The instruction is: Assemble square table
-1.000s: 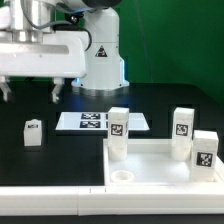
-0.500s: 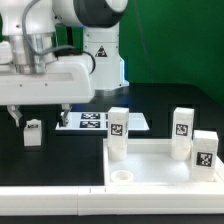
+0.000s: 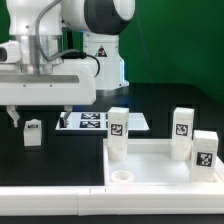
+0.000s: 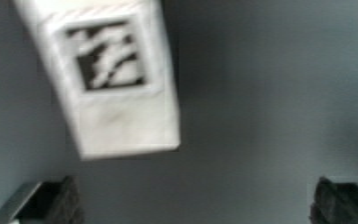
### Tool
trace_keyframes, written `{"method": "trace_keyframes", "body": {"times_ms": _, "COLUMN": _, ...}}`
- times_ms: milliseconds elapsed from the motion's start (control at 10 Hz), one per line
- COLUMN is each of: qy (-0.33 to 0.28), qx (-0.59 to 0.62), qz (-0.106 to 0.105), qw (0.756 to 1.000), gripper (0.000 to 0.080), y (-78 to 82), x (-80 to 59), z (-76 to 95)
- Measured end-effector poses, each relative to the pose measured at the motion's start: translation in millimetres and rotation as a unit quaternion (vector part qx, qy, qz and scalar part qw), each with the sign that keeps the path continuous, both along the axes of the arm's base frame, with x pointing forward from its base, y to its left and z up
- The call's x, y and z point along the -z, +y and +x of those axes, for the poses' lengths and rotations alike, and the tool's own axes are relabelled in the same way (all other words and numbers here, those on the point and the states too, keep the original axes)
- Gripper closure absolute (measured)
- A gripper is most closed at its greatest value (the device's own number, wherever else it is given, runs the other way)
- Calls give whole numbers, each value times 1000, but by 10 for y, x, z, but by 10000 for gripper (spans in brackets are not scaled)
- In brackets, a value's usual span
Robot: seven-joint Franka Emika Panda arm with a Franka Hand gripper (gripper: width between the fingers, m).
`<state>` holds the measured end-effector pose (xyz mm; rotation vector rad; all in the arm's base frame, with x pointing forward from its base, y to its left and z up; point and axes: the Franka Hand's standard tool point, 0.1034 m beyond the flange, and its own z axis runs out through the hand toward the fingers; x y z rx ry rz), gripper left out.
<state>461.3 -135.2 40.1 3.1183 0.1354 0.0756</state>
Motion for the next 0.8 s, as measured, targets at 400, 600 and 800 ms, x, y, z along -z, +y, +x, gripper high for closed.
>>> {"method": "trace_keyframes", "body": {"times_ms": 400, "qy": 2, "qx": 8, "qz": 0, "qw": 1000, "gripper": 151, "y": -26, "x": 14, "z": -26}}
{"method": "trace_keyframes", "body": {"times_ms": 600, "qy": 49, "qx": -11, "qz": 28, "qw": 998, "gripper": 151, "y": -46, "x": 29, "z": 12}}
{"method": "trace_keyframes", "body": {"times_ms": 800, "qy": 102, "qx": 3, "qz": 25, "qw": 994, "gripper": 151, "y": -33, "x": 0, "z": 91}}
